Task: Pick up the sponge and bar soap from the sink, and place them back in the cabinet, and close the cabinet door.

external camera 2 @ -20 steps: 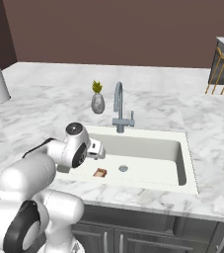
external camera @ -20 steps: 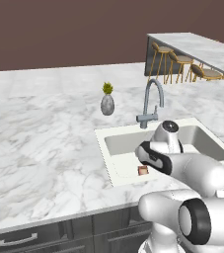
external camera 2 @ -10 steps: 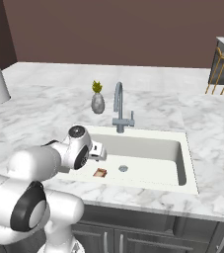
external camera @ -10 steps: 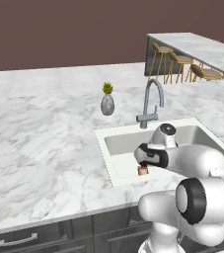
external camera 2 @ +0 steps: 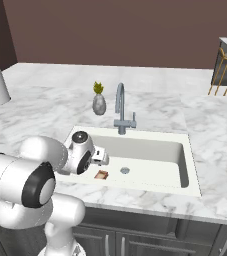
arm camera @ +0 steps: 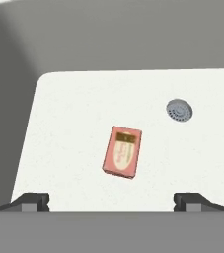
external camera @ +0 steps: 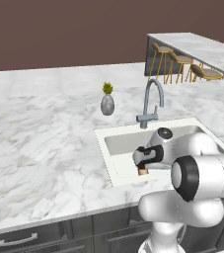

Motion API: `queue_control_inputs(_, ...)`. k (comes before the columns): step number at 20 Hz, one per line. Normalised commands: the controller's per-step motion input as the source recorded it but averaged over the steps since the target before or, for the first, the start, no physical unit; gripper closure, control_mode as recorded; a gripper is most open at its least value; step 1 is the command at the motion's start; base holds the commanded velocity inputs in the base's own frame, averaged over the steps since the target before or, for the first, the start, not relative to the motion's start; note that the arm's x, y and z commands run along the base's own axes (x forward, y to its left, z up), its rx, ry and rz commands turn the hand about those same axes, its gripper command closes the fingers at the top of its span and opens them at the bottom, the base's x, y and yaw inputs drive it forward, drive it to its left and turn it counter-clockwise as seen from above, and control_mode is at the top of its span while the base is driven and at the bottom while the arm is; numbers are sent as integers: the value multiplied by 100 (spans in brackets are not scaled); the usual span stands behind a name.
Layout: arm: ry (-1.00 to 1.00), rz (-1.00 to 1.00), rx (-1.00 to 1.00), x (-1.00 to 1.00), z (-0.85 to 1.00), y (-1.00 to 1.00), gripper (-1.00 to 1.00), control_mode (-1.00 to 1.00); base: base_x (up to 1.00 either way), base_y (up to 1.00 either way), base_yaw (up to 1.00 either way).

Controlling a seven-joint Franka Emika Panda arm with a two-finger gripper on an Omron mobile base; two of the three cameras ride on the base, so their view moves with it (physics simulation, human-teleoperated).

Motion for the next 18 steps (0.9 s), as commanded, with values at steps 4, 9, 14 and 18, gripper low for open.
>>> queue_control_inputs(4,0,0,0,10,-26,0,-100,-100,0,0,0)
queue_control_inputs(9,0,0,0,7,-12,-3,-100,-100,0,0,0)
queue_control_inputs(14,0,0,0,0,0,-16,-100,-100,0,0,0)
queue_control_inputs(18,0,-1,0,0,-3,-17,-100,-100,0,0,0)
